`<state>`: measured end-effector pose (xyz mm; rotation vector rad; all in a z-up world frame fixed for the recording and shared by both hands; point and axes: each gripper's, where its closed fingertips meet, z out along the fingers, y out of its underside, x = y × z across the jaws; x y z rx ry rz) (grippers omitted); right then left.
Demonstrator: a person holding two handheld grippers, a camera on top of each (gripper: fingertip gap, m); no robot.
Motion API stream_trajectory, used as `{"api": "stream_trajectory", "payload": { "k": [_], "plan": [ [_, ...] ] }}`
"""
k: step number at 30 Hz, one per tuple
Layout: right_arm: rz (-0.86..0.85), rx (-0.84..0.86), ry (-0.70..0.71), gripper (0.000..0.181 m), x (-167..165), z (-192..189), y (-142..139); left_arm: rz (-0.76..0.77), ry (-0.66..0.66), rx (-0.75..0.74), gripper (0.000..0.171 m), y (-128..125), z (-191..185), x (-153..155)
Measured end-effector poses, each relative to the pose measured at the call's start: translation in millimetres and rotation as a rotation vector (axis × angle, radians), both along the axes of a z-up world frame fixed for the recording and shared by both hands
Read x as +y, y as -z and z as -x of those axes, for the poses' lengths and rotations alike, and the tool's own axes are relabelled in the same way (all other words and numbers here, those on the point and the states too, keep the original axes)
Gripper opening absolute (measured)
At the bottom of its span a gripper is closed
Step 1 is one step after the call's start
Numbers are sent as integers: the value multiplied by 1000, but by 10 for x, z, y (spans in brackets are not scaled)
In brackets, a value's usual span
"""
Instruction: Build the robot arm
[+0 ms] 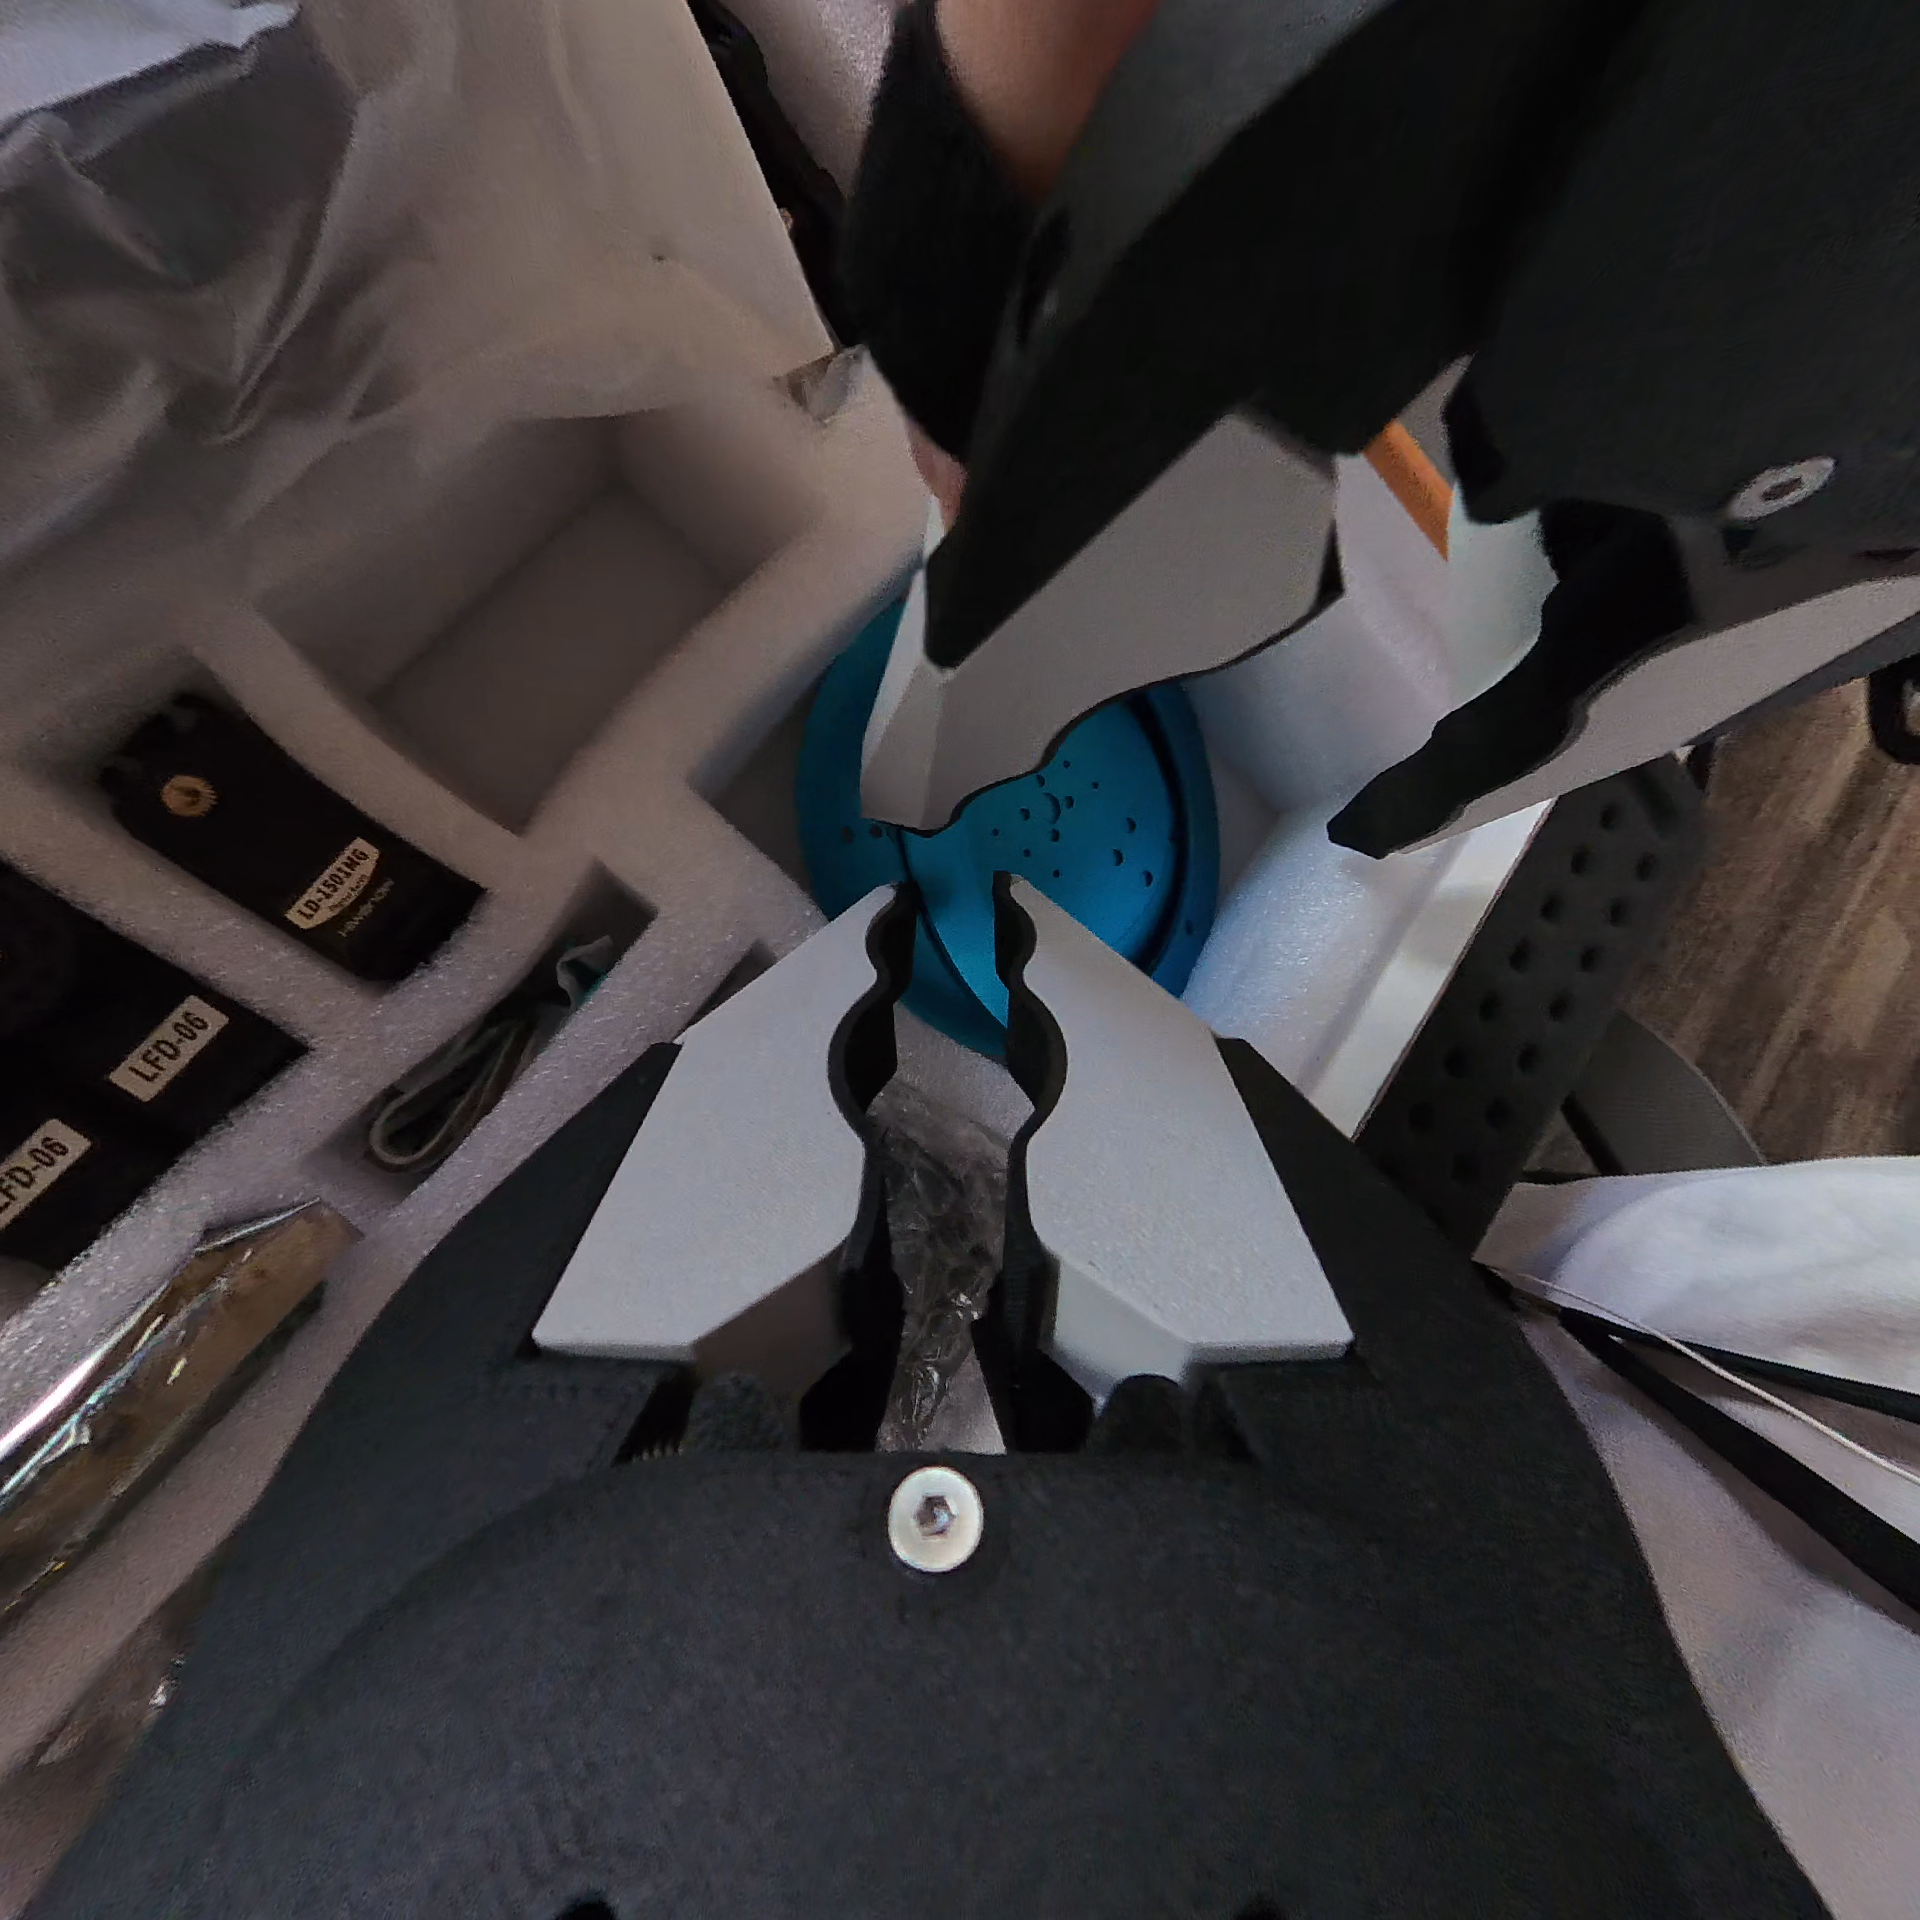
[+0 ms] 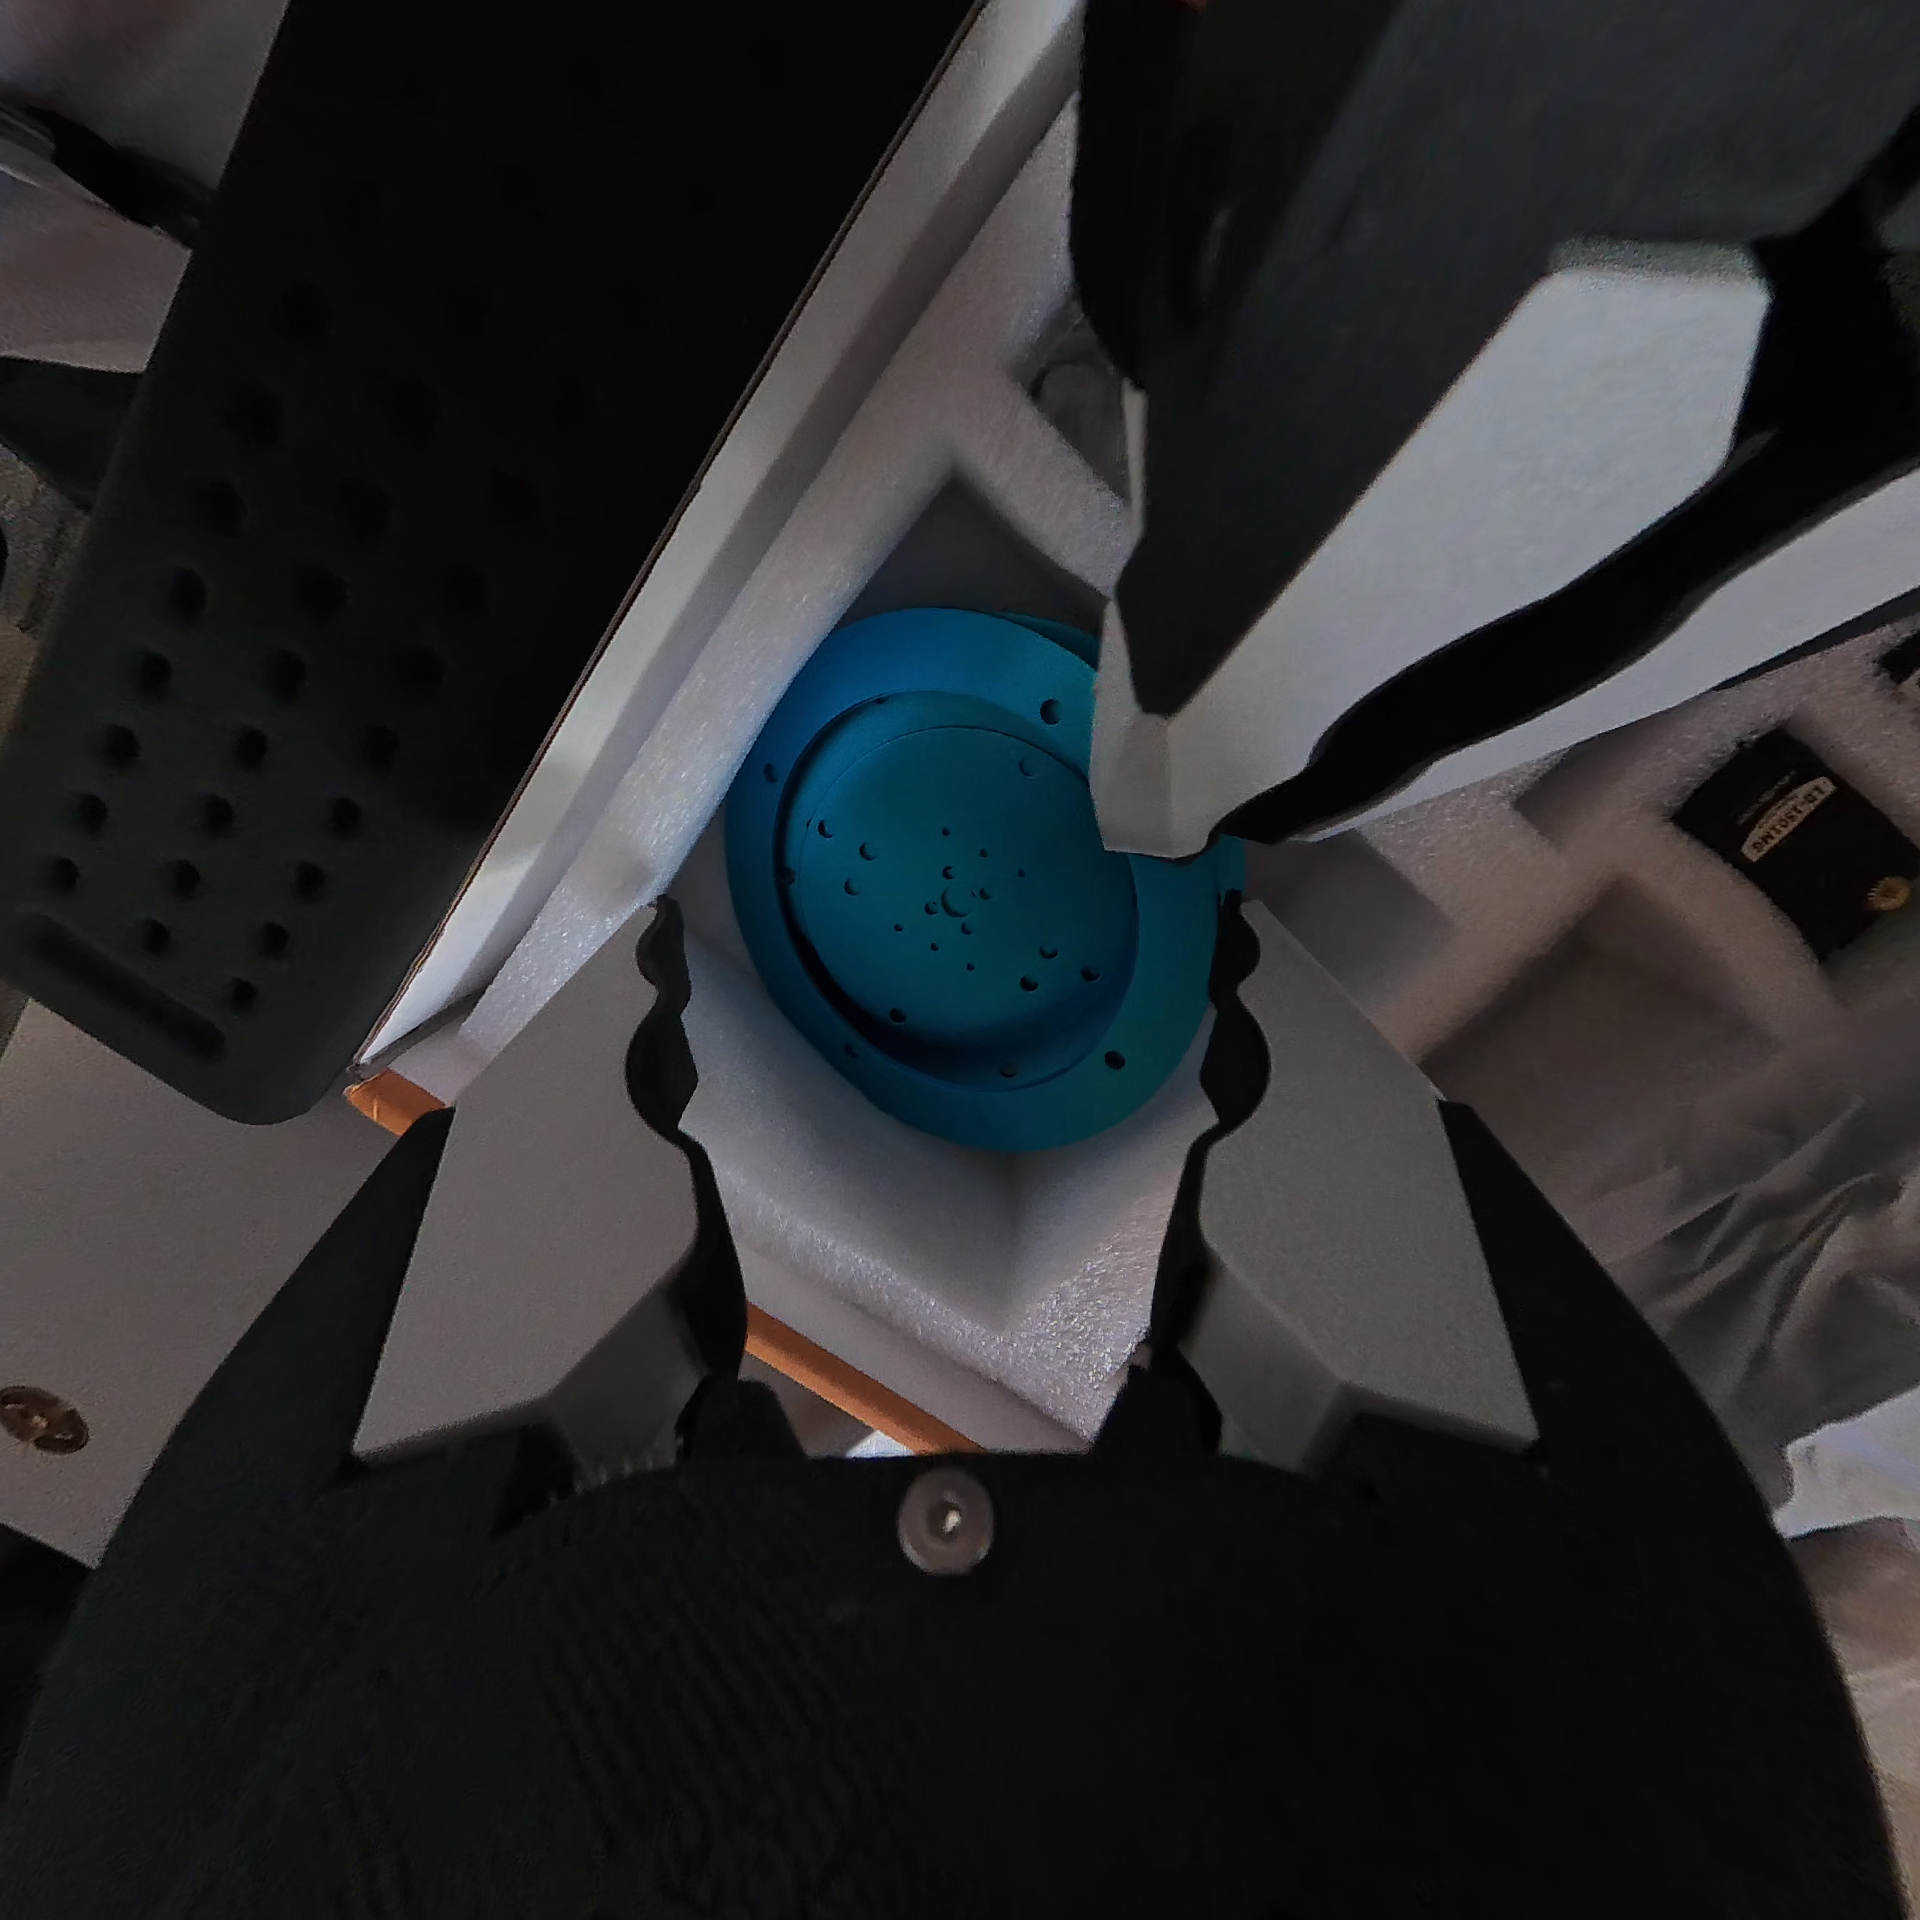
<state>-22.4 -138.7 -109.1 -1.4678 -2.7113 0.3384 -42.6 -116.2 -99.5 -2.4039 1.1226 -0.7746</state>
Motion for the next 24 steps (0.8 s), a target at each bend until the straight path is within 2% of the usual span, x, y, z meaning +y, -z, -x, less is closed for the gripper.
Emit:
{"api": "stream_trajectory", "payload": {
  "k": [1, 10, 16, 24],
  "plan": [
    [0, 9, 1, 100, -1, 0, -5, 18, -3, -9, 12, -4, 0, 3],
    [-21, 57, 5, 100, 8, 15, 1, 0, 5, 18, 15, -3, -11, 7],
    [-33, 82, 6, 100, 18, 23, 10, 27, -9, -3, 16, -11, -15, 6],
    [-49, 111, 15, 101, 19, 26, 0, 83, 39, 54, 20, -68, -20, 48]
  ]
}}
